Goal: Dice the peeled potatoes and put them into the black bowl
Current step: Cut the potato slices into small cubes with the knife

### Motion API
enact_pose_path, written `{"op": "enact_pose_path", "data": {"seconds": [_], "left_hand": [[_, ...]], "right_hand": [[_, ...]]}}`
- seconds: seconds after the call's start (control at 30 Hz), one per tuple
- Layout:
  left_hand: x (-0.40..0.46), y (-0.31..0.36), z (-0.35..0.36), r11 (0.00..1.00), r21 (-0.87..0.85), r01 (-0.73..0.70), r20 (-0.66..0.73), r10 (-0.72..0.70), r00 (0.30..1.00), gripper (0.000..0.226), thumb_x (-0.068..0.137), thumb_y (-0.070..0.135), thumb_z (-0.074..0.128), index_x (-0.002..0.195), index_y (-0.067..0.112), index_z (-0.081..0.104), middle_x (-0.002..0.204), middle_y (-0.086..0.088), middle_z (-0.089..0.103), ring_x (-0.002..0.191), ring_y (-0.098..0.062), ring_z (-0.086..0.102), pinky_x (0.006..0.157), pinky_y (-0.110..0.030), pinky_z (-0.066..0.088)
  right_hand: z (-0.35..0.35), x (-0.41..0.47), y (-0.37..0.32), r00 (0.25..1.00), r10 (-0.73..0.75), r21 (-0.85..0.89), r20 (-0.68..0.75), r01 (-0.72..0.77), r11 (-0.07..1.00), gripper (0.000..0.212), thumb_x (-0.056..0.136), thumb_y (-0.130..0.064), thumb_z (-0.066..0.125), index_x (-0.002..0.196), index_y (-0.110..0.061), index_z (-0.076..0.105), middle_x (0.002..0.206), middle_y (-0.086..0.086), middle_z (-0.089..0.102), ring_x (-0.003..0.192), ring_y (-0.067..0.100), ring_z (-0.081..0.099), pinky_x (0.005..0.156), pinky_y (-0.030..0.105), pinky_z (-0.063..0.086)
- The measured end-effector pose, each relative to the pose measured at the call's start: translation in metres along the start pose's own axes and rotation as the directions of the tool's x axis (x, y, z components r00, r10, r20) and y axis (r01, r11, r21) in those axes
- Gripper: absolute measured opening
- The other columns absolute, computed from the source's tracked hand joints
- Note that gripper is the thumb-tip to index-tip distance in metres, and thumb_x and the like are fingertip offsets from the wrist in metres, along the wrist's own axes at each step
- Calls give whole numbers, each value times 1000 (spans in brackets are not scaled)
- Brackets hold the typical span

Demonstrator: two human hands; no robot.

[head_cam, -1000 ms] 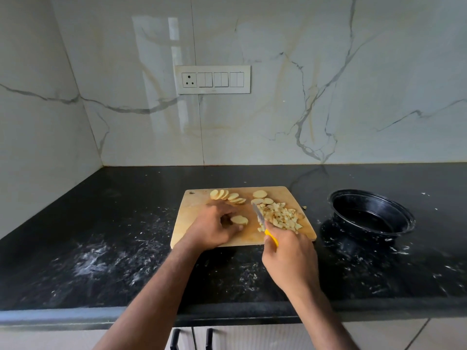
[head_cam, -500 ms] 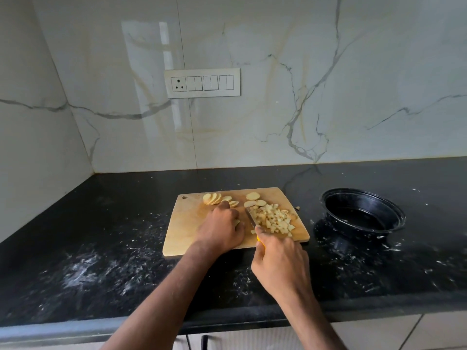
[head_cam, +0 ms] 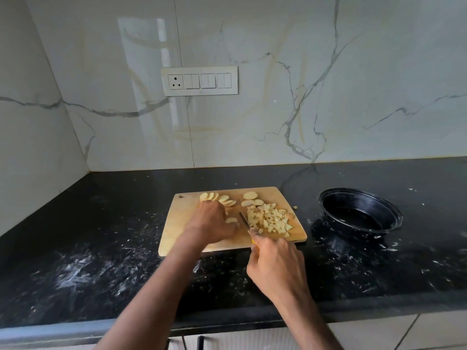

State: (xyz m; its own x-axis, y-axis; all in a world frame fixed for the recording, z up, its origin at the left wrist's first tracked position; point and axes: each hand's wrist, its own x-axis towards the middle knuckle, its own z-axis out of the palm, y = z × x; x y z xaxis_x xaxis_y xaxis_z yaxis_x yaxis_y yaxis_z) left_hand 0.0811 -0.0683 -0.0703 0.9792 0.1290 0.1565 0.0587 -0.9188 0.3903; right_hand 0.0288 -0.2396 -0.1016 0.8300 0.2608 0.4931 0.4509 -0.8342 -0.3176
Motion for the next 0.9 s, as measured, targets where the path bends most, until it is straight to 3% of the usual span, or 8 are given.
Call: {"op": "enact_pose_path", "data": {"seconds": [0.13, 0.23, 0.37, 0.53, 0.7, 0.8, 0.9], "left_hand": [[2, -20, -25, 967, -30, -252, 267, 250, 930, 48, 82, 30, 80, 127, 20, 69, 110, 6, 67, 101, -19, 60, 81, -22, 46], [8, -20, -30, 967, -2, -256, 334, 242, 911, 58, 87, 25, 78, 141, 26, 57, 133, 2, 60, 116, -18, 53, 95, -26, 39], [14, -18, -26, 964, 17, -264, 351, 241, 905, 58, 89, 28, 76, 142, 22, 56, 137, -1, 59, 119, -18, 53, 93, -24, 37], [15, -21, -14, 966, 7, -260, 247, 250, 936, 55, 83, 38, 80, 133, 18, 66, 122, 1, 67, 103, -15, 59, 82, -19, 42], [15, -18, -1, 980, -53, -194, 89, 198, 976, 33, 79, 36, 85, 105, 17, 77, 81, 9, 62, 68, -5, 49, 56, -15, 33], [10, -11, 7, 987, -92, -134, 30, 137, 990, 28, 76, 37, 87, 74, 14, 71, 64, 5, 53, 57, -12, 39, 51, -22, 32], [8, -13, 11, 982, -130, -135, 18, 139, 990, 37, 72, 42, 88, 67, 13, 65, 60, 6, 49, 55, -12, 36, 51, -25, 32]], "right_hand": [[2, 1, 0, 1000, -5, -3, 14, 5, 1000, 42, 96, -28, 55, 137, -27, 59, 85, -6, 75, 71, 10, 70, 63, 24, 58], [2, 0, -2, 1000, -9, -2, 20, 9, 1000, 41, 97, -29, 54, 137, -27, 59, 86, -7, 75, 72, 10, 70, 63, 24, 59], [1, -1, -2, 1000, -23, -1, 19, 23, 1000, 42, 97, -30, 55, 138, -26, 58, 87, -6, 74, 75, 10, 70, 64, 24, 58], [3, 0, 0, 1000, -24, -5, 12, 24, 1000, 42, 96, -30, 55, 138, -26, 58, 88, -5, 74, 76, 11, 70, 65, 25, 58], [6, -1, 1, 999, -24, 14, 24, 24, 1000, 44, 97, -30, 54, 141, -26, 55, 87, -6, 74, 74, 10, 69, 65, 25, 59], [7, -1, 1, 1000, -24, 20, 20, 23, 1000, 44, 98, -31, 54, 141, -27, 54, 89, -6, 74, 76, 10, 70, 66, 23, 59], [6, 0, 2, 1000, -1, 7, 3, 1, 1000, 44, 97, -31, 54, 141, -28, 55, 89, -5, 74, 78, 11, 70, 68, 26, 59]]}}
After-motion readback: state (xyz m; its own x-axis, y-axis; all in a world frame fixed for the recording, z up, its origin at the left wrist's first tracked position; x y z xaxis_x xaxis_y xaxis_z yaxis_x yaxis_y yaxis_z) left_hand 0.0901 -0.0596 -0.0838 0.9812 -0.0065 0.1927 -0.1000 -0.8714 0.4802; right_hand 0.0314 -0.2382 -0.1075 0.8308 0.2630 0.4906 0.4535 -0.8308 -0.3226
